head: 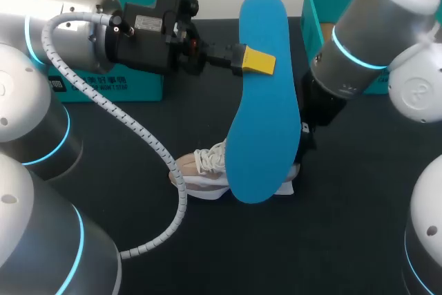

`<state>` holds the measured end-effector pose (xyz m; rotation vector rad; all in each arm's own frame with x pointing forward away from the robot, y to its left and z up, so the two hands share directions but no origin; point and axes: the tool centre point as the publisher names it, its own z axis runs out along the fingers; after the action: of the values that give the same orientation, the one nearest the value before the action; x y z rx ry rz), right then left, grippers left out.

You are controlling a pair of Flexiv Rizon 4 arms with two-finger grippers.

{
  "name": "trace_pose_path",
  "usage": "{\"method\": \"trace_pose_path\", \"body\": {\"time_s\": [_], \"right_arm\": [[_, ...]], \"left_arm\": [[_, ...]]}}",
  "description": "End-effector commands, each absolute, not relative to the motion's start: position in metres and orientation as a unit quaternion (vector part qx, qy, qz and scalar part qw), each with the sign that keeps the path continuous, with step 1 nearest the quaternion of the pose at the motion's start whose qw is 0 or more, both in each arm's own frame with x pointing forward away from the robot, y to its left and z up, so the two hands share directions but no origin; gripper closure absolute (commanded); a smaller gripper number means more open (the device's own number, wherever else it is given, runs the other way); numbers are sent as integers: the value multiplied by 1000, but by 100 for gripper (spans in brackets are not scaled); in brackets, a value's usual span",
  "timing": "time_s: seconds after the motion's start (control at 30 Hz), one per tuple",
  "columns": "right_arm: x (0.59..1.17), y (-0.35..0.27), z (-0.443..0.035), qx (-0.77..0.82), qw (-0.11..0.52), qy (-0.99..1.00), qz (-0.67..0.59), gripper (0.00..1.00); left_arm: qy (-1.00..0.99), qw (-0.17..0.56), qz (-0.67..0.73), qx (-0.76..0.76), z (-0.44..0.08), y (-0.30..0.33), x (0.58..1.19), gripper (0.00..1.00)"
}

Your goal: Take the shoe out of the shoebox, open the shoe tongue, remove and reinsert the insole, then place the shoe into the shoebox

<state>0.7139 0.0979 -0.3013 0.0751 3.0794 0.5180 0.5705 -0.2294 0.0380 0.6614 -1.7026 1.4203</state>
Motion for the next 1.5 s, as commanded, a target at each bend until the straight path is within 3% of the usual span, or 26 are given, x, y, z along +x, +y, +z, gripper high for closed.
{"method": "trace_pose_path", "body": {"time_s": [0.03,1.5], "right_arm": [[711,107,-303,26,3,989,147,0],[717,110,-302,36,5,990,135,0]], "left_arm": [[-674,402,562,262,38,-231,571,100],[-674,402,562,262,38,-231,571,100]]}}
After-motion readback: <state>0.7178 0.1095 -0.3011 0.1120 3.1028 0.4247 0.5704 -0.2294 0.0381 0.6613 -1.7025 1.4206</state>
